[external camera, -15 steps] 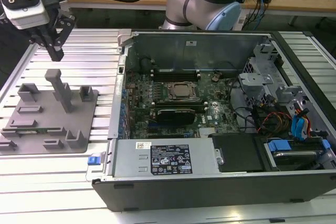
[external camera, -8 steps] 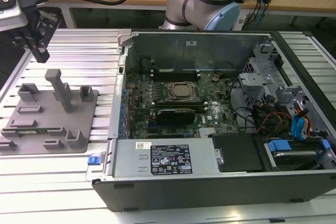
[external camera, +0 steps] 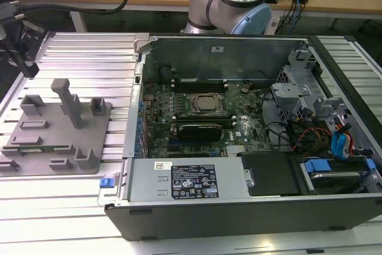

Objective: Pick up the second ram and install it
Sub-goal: 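Reach for the second ram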

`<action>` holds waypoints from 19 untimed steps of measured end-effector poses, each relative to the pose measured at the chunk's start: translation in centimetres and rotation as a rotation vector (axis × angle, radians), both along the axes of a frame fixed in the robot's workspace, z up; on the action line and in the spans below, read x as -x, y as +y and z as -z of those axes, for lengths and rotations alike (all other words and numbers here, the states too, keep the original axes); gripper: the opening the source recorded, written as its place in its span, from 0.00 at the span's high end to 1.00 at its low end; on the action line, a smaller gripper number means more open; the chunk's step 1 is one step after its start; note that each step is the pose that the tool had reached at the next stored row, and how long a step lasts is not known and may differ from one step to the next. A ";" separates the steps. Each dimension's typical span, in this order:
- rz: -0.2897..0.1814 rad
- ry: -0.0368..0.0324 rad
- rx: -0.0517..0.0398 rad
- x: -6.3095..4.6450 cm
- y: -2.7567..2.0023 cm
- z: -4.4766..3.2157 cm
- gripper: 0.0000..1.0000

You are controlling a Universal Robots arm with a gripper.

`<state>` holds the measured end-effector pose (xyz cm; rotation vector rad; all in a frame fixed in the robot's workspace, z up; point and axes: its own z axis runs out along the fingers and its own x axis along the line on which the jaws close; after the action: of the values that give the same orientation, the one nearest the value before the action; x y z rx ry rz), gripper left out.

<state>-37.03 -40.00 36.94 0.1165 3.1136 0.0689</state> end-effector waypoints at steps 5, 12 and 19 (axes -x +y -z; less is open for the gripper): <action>0.000 0.0001 0.0000 1.3 -0.09 0.58 0.92; 0.000 0.0001 0.0000 2.1 -1.23 2.56 0.92; 0.000 0.0002 0.0001 2.7 -3.41 4.84 0.92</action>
<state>-39.76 -43.41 32.10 0.1166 3.1139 0.0687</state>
